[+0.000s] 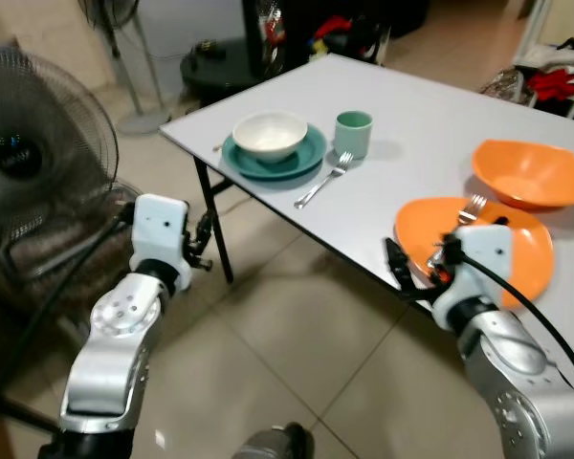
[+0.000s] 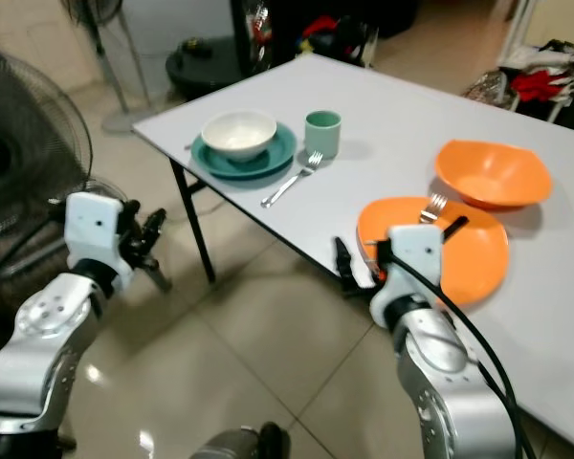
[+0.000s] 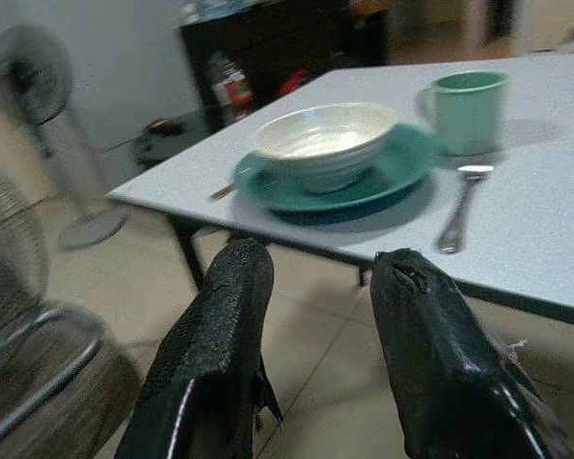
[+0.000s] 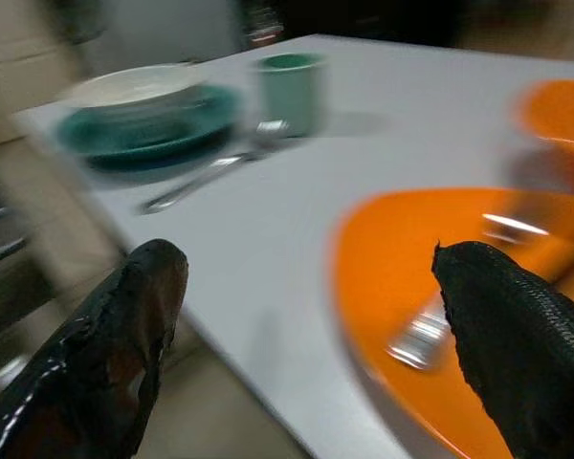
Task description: Setting the table
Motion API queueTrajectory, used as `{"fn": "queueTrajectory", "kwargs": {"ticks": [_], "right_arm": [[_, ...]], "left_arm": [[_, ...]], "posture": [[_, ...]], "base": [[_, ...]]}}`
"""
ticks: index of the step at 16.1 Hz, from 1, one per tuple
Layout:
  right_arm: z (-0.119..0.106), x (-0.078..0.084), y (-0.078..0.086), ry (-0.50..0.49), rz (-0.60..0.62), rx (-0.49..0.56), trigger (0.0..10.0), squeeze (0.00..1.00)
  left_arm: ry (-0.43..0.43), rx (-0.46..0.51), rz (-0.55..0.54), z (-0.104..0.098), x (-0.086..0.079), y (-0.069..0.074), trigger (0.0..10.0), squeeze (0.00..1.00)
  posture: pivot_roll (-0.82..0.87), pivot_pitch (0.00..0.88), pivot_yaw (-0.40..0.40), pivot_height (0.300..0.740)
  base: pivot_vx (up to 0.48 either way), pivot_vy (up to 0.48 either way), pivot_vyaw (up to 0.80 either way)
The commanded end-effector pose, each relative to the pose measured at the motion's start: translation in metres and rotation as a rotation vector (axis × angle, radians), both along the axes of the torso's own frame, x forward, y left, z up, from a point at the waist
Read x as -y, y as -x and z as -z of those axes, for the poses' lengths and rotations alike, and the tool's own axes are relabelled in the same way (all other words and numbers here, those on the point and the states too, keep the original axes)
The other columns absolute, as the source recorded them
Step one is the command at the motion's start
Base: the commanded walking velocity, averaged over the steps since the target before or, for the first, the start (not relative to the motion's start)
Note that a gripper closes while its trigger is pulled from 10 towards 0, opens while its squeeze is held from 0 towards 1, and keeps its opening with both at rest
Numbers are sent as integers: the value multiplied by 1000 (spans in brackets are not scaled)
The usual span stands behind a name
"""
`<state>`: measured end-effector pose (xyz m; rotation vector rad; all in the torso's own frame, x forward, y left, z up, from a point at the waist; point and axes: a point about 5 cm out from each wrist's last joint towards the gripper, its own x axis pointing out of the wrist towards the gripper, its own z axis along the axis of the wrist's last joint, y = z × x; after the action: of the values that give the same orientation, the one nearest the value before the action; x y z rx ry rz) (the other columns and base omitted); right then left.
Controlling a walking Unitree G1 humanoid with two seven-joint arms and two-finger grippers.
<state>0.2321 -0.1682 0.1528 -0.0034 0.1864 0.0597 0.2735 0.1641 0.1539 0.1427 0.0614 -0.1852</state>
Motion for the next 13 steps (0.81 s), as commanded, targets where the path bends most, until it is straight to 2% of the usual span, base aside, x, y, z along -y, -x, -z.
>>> {"fn": "queueTrajectory", "kwargs": {"ticks": [1,5,7,11,13], "right_arm": [[4,6,1,33,59,-13,10000,0],[7,3,2,76,61,-26,10000,0],[4,-1,1,58,29,-25,10000,0],[3,-1,-2,51,-32,-37,10000,0],[6,0,-3,78,-46,-50,10000,0]], "left_arm": [[-13,-15,21,-1,2,-4,10000,0],[-2,-36,27,2,5,-4,10000,0],[5,-52,3,5,3,-2,10000,0],[22,-72,-28,10,-1,4,10000,0],[23,-82,-37,14,-1,7,10000,0]], "posture": [[-18,0,134,740],[-22,0,131,740],[-18,0,124,740],[0,0,92,740],[14,0,68,740]], "base": [[0,0,0],[0,0,0],[0,0,0],[0,303,0],[0,341,0]]}}
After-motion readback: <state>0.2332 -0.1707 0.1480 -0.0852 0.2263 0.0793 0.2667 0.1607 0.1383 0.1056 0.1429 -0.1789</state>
